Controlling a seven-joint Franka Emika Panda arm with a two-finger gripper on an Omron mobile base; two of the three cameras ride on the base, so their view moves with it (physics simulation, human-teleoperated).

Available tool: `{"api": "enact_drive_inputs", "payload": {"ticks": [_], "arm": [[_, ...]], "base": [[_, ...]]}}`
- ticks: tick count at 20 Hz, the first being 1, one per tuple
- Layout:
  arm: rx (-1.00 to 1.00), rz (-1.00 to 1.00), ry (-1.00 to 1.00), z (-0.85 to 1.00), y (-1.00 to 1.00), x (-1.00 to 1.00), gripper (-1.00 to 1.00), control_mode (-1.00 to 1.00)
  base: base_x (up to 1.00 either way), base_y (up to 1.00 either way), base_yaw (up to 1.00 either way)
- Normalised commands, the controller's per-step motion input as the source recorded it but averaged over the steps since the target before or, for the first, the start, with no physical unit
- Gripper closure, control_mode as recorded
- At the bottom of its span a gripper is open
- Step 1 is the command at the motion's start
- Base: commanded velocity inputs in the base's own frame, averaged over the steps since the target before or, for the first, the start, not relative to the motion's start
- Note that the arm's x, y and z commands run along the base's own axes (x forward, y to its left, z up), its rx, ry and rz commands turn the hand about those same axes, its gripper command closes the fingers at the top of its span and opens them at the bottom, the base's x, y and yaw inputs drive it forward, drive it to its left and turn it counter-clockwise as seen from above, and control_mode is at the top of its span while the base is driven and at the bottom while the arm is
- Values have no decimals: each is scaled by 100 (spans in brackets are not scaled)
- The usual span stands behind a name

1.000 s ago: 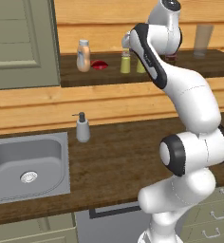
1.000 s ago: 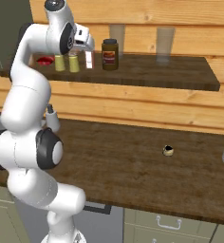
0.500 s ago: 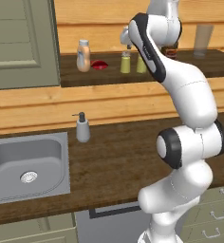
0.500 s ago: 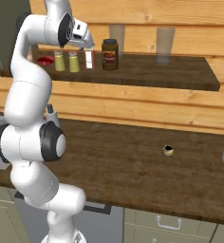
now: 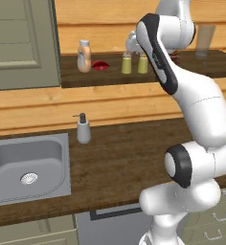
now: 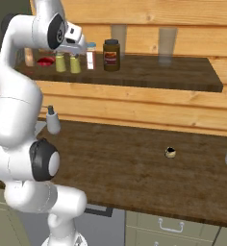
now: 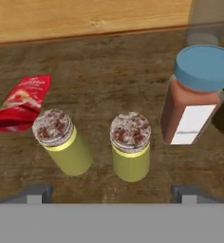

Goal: Put the shaker and condiment bottle from the counter next to their counterparts in the cabinet.

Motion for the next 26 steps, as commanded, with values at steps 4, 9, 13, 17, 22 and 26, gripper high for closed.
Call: {"api": "enact_drive_inputs", "payload": {"ticks": [4,9,13,17,22,26], "arm": [[2,0,-25,-72,-1,-100,-100,-100],[1,0,-1,-36,8,-40,-100,-100],[0,0,-10,-100,24,-100,-100,-100],[0,0,-9,-100,19,-100,-100,-100],[1,0,-7,-100,9,-100,-100,-100],[4,0,-3,-100,1,-100,-100,-100]], "base": [[0,0,0],[0,0,0],[0,0,0],[0,0,0],[0,0,0],[0,0,0]]}}
